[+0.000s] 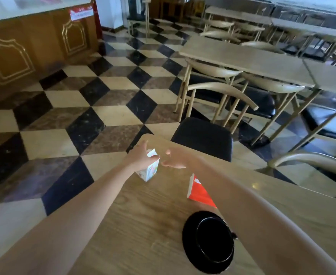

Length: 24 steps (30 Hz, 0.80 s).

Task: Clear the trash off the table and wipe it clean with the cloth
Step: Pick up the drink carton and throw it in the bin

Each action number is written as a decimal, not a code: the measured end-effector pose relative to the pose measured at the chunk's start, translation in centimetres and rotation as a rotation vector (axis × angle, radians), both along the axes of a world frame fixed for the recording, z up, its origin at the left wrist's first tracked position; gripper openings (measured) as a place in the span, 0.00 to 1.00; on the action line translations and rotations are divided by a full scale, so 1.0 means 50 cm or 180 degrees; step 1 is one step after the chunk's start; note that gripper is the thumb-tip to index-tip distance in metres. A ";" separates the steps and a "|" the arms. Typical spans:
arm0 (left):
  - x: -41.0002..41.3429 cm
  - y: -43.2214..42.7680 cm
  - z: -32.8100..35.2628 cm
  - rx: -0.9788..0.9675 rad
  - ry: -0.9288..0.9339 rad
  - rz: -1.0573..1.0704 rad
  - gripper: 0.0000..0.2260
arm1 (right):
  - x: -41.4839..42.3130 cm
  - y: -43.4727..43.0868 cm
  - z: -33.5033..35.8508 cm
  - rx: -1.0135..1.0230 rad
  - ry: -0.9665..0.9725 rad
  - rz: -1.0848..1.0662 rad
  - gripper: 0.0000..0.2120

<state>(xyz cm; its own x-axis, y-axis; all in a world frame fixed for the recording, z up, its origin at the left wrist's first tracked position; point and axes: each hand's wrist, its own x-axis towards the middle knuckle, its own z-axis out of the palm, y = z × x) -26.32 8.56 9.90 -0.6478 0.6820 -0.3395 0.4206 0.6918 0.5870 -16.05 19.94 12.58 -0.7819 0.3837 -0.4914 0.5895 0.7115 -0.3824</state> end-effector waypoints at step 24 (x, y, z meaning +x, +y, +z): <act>-0.033 -0.002 -0.027 -0.0108 0.0112 -0.0381 0.31 | -0.044 0.001 -0.146 -0.0917 0.0670 0.0040 0.23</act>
